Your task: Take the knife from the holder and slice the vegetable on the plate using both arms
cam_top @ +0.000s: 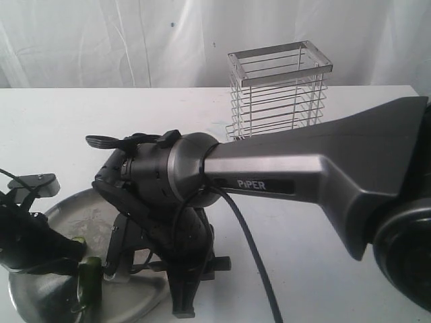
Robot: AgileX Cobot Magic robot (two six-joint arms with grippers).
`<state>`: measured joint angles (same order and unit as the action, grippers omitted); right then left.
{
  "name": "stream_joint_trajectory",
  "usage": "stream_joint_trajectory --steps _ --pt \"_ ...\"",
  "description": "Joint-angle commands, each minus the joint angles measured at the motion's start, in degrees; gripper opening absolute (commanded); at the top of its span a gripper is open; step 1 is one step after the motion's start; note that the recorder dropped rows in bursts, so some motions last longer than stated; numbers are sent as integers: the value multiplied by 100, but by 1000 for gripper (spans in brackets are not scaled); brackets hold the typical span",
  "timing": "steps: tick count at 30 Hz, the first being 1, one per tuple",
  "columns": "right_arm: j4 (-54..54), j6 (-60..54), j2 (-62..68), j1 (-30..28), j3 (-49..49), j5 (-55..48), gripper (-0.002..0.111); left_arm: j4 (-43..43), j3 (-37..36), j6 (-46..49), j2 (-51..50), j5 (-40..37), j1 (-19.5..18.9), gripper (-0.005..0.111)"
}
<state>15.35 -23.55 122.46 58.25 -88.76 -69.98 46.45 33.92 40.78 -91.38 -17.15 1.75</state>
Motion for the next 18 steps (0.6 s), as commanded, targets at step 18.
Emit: stream_joint_trajectory --steps 18 --pt "-48 232 -53 2 52 2 0 -1307 360 -1003 1474 -936 116 0"
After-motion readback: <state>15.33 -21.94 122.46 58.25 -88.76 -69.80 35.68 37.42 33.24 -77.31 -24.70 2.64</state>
